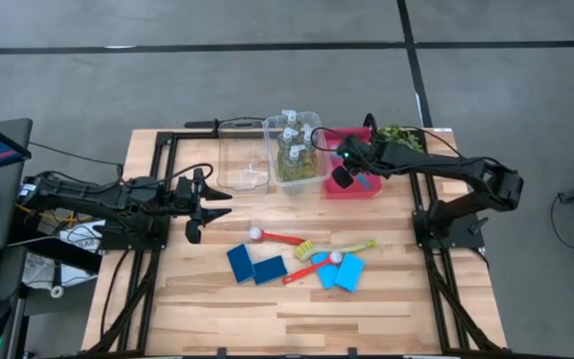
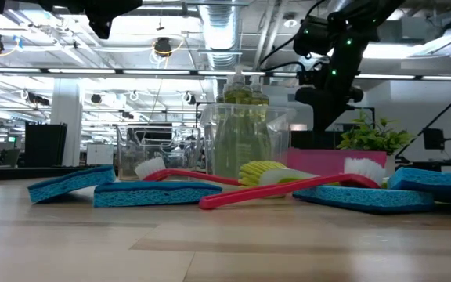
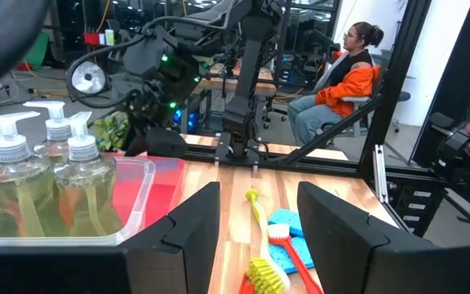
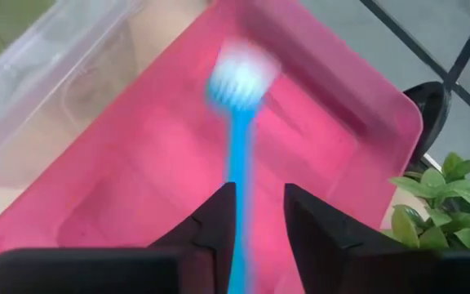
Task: Pick & Place Kitchen Sink Supplies
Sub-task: Put the blue dish brush into the pink bin, then put the orange dish brush into the pink bin
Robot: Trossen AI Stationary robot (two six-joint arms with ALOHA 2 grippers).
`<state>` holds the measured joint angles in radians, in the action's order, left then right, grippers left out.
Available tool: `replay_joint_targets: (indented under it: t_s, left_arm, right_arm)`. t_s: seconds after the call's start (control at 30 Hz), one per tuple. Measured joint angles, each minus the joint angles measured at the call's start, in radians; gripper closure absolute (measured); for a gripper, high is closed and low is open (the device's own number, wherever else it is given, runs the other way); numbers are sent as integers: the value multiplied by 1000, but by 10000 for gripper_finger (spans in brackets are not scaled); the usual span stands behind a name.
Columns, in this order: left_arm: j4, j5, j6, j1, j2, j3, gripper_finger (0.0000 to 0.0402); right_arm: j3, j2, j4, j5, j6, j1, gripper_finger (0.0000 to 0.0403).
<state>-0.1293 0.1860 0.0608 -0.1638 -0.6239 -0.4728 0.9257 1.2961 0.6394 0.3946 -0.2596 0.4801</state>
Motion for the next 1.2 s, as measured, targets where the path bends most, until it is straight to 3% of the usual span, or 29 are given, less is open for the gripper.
replay_joint_targets:
  t_s: [0.4, 0.53, 0.73, 1.0, 1.2]
  left_arm:
    - [0, 0, 0, 0, 0, 0, 234]
    - [1, 0, 0, 0, 0, 0, 234]
    - [1, 0, 0, 0, 0, 0, 234]
    - [1, 0, 0, 0, 0, 0, 234]
    - [1, 0, 0, 0, 0, 0, 234]
  right_arm:
    - [0, -21, 10, 9, 2, -5, 214]
    - [0, -83, 15, 82, -1, -53, 206]
    - [0, -221, 15, 148, -8, -202, 209]
    - [0, -295, 27, -36, -3, -484, 222]
    - [0, -222, 4, -54, -3, -665, 230]
